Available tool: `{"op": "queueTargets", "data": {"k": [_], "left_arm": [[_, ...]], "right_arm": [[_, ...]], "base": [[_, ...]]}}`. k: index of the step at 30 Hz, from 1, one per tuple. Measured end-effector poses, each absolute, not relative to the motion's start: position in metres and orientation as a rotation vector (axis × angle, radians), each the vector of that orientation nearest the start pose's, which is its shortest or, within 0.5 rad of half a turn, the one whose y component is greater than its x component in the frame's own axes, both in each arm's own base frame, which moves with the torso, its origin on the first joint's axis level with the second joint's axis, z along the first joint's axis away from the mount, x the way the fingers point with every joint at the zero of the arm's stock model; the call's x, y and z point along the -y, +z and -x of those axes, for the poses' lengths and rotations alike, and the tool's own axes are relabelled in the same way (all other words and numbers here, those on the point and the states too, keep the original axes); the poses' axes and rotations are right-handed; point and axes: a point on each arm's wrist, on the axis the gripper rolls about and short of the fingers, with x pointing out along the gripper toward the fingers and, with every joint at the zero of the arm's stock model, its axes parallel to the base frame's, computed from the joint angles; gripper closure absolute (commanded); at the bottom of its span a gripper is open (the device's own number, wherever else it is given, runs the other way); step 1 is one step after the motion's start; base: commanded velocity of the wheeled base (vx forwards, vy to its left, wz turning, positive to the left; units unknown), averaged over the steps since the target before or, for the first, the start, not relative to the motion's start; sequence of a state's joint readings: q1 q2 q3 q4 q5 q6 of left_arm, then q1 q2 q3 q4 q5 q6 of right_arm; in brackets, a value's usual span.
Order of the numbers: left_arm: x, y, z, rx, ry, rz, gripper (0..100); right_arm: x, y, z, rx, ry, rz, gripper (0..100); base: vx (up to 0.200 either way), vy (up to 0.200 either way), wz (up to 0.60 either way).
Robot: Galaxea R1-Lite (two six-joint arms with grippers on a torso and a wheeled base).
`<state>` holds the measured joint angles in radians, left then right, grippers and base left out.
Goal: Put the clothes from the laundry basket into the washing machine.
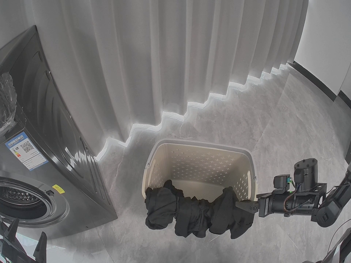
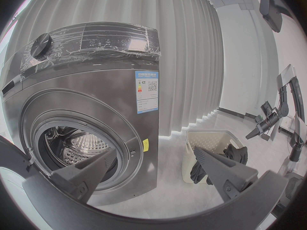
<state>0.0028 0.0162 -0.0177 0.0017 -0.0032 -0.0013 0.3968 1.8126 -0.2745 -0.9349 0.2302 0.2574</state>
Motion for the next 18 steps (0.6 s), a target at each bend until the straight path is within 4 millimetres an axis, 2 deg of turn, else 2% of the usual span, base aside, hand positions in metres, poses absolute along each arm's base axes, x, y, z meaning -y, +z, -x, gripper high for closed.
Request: {"op": "queueTargets", "data": {"k": [7, 18], "left_arm": [[0.0, 0.081, 0.023, 0.0, 0.0, 0.002, 0], [0.0, 0.081, 0.023, 0.0, 0.0, 0.002, 0]], "right_arm": [[-0.107, 0.035, -0.232, -0.713, 0.482, -0.175, 0], [-0.123, 0.01, -0.26, -0.718, 0.465, -0.164, 0]], "base": [[0.0, 0.0, 0.0], [0.0, 0.0, 0.0]]}}
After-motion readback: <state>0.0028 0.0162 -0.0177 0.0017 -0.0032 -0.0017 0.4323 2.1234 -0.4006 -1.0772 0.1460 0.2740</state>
